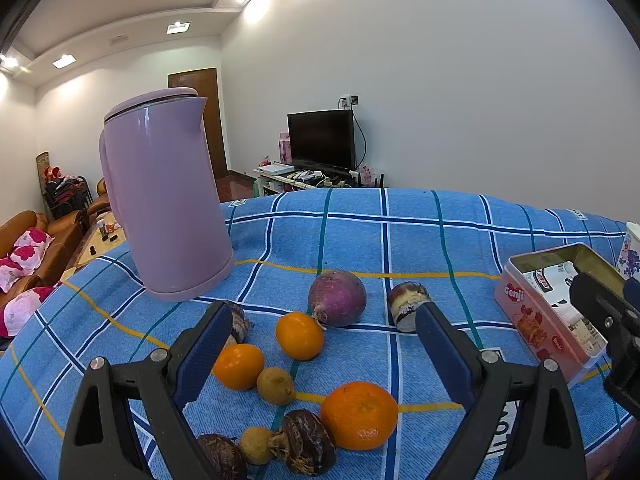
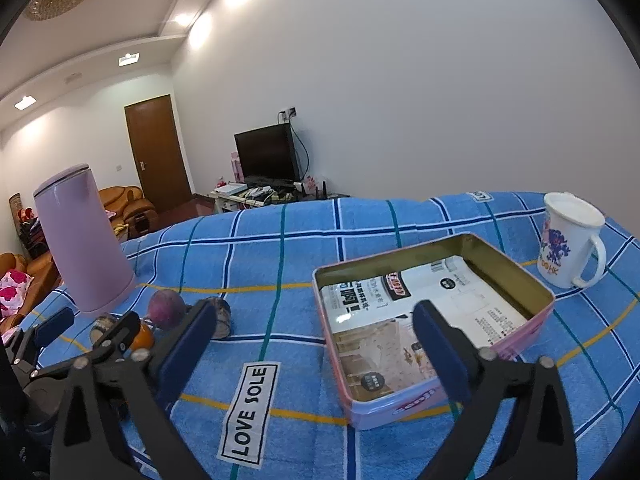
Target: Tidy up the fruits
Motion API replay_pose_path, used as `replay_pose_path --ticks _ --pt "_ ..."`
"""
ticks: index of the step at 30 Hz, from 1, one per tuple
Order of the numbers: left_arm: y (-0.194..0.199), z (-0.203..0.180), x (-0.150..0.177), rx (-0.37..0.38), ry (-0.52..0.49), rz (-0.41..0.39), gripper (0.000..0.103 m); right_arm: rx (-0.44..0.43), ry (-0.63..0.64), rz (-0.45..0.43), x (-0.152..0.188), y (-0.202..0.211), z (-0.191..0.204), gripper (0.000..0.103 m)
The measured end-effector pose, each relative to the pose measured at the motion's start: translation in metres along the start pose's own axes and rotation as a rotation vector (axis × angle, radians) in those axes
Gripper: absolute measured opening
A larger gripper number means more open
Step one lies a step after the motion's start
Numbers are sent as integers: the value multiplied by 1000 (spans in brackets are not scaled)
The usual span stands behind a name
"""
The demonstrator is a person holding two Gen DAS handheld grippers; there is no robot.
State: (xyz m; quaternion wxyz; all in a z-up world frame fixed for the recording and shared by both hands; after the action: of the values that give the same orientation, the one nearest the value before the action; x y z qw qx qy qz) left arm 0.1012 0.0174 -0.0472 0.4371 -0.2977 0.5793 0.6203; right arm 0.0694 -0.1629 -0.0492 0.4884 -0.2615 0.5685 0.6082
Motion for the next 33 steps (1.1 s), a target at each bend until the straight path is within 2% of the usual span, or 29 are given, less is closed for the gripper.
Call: replay_pose_path --ticks 21,33 --pt "1 0 0 13 5 -1 94 19 11 23 3 -6 -2 103" --pt "3 1 0 -10 -20 -8 94 16 16 20 4 -6 -2 103"
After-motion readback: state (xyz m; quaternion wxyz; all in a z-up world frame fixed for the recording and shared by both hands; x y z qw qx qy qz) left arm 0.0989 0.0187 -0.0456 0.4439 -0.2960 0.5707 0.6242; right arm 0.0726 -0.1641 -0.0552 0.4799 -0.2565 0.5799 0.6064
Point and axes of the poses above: each gripper's, at about its wrist camera, not at the fingertips, and y roughly against the way its jaws point, z to its left, x to its underside, the point moved 10 cm from there along -y, roughly the way its jaws point, and after that the axes turned 7 degrees about -y, right-handed, at the moved point
